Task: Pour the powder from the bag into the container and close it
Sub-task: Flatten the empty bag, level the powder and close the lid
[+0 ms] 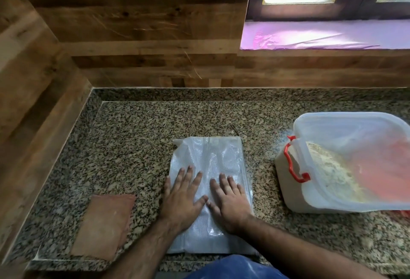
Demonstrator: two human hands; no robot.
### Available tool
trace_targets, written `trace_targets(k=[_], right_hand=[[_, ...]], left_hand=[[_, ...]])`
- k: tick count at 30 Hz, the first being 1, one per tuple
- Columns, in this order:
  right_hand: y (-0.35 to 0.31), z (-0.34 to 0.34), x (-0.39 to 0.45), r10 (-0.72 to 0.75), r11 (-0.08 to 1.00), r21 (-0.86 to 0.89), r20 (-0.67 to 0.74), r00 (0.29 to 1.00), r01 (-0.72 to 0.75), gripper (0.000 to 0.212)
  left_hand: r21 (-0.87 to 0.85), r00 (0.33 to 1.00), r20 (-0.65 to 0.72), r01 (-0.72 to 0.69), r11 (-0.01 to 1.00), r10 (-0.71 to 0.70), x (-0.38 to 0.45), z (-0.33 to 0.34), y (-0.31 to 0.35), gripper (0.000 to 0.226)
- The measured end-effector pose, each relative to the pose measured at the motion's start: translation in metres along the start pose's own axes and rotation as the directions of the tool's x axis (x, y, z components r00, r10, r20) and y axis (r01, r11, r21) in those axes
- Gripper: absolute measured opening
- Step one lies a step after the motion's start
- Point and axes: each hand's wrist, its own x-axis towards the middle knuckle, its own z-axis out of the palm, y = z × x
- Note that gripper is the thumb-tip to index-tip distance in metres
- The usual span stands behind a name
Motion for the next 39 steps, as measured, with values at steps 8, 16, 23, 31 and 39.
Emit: trace_targets(k=[8,16,23,31,39], right_hand=[[0.017,0.008,0.002,-0.040,0.982,-0.179,0.106,0.994,0.059,0.097],[-0.012,-0.079,-0.020,-0.035,0.978,-0.194,0.223,0.974,0.079,0.069],[0.034,-0.202,-0.122,-0.047,0.999,-0.017,-0.429,0.902,0.044,0.035],[0.180,-0.251,-0.201,0.261,0.965,0.207,-0.725,0.637,-0.160,0.020],[0.327,-0.213,-0.240,0.531,0.842,0.509,-0.721,0.446,-0.179,0.030]], left_hand=[[0.042,0.994,0.103,0.026,0.999,-0.030,0.004,0.016,-0.010,0.079],[0.001,0.991,0.098,0.093,0.996,-0.092,0.012,-0.063,0.025,0.072],[-0.321,0.838,-0.540,-0.289,0.902,0.077,-0.005,-0.144,0.120,0.029],[-0.176,0.669,-0.595,-0.650,0.739,0.446,0.005,-0.152,0.283,0.036],[0.097,0.869,0.209,-0.475,0.875,0.449,0.007,-0.135,0.369,0.096]])
